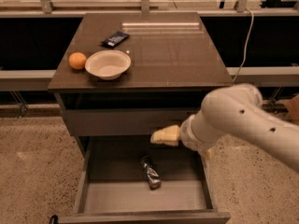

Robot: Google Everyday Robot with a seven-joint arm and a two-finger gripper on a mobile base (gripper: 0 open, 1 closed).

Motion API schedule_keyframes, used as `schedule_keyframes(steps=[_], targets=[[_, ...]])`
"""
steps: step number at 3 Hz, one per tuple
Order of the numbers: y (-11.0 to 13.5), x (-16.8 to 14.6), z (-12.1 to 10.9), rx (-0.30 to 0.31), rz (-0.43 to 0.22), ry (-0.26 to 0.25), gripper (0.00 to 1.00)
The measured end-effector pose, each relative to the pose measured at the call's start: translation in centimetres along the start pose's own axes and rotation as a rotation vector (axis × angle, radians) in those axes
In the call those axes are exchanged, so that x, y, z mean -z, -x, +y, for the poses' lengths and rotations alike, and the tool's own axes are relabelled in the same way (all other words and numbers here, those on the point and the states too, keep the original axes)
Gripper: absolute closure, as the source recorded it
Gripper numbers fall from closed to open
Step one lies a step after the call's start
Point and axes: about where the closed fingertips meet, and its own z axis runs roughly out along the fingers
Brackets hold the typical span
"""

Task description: Pick redbull can from middle drawer and place on counter

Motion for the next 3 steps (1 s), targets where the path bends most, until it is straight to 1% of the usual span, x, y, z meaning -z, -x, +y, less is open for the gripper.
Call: schedule_keyframes(steps=[1,2,3], targets=[[2.3,-2.1,1.9,0.045,-0.026,0.066,0.00],[2.4,-2.1,1.8,0.043,-0.031,0.062,0.00],[2.5,-4.7,-0.7,0.124,-0.083,0.038,0.00]])
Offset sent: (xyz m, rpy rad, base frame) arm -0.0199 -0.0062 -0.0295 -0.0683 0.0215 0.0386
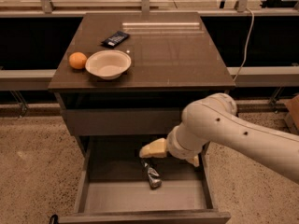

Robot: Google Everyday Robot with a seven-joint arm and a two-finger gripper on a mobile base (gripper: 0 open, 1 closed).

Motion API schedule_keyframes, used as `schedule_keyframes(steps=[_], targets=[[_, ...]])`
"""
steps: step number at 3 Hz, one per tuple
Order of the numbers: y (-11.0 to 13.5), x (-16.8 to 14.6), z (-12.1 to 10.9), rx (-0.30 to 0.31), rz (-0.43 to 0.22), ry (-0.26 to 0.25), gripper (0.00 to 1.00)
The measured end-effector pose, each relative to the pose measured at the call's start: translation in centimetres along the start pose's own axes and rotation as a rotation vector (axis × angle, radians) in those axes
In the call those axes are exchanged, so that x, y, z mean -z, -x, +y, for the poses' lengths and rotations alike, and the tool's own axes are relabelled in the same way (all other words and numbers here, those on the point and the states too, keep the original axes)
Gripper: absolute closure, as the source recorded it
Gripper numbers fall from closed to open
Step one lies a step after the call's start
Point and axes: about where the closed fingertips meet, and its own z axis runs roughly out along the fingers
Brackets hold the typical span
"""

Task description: Pick redbull can from middle drawer and place on counter

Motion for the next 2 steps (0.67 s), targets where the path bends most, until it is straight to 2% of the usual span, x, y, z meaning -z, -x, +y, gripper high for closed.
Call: schedule_keyframes(steps=[1,2], targets=[[-1.7,-7.3,-5.4,0.148,-0.073,0.018,0.00],[-2.5,-13.4,-7.6,0.174,-0.118,0.032,0.00]])
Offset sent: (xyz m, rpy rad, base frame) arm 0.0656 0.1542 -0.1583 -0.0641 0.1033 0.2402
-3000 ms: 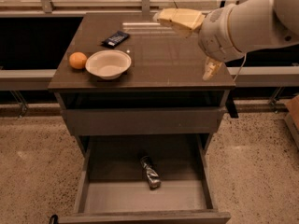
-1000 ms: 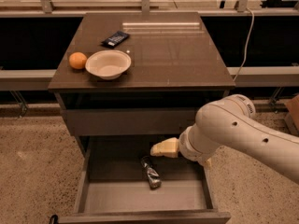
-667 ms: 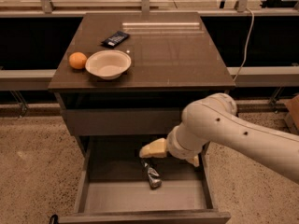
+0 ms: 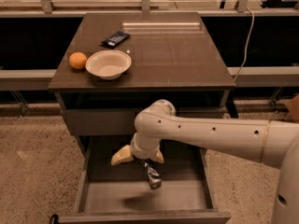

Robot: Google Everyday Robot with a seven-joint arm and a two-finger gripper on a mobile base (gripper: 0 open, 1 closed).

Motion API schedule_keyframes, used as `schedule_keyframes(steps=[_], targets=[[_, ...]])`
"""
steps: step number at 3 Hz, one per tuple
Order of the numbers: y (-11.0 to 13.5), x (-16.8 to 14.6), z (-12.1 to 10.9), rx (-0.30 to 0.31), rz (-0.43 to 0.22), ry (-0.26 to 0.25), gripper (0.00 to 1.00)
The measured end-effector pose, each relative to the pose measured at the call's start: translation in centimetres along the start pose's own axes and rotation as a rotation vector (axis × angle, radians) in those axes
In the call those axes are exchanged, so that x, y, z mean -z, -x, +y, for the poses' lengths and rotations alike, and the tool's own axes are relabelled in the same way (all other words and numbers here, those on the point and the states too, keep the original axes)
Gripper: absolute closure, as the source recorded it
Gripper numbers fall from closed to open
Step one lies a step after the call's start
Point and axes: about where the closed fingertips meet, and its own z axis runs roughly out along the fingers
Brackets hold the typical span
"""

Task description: Pick redbull can from middle drawer and place on counter

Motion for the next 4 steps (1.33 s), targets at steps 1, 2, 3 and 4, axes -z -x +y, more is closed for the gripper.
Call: schedule_keyframes(steps=[1,2,3,4], targets=[[-1.7,-7.1,1.7,-0.042,-0.027,-0.009,0.00],[-2.8,-10.4,4.1,-0.078,-0.014,-0.013,0.00],[-3.0,-13.3,5.4,-0.067,0.002,-0.010,0.00],[-2.6,-15.6,5.3,-0.035,0.008,-0.018,0.18]])
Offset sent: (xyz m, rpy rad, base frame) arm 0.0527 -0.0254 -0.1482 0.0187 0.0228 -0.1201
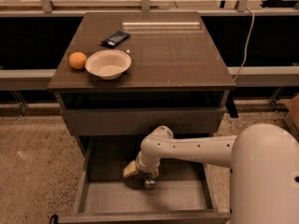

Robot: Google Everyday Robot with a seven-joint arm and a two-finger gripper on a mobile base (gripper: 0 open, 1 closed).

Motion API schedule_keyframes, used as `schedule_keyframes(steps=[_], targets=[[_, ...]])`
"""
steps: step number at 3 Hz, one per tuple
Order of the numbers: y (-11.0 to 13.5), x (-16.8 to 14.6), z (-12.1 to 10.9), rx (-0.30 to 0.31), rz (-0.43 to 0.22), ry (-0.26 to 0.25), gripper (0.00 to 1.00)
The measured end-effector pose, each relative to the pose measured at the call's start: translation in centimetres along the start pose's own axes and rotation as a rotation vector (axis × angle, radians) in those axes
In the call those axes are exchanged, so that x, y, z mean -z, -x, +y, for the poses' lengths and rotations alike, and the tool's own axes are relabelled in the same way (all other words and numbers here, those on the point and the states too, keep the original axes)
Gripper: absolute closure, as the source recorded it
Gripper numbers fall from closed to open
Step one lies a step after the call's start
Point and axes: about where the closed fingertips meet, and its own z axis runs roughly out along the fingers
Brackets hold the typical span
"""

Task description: Pick redbull can from middle drawer and place on counter

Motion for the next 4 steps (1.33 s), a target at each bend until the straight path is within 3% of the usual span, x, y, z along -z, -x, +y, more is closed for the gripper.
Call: schedule_keyframes(steps=[1,3,4], targets=[[-0.6,-0.6,-1.0,-0.014,0.024,-0.097,0.42],[-0.6,-0.5,-1.1,-0.014,0.024,-0.097,0.87],[-0.5,1.4,-1.3,0.016,0.046,-0.160,1.00]])
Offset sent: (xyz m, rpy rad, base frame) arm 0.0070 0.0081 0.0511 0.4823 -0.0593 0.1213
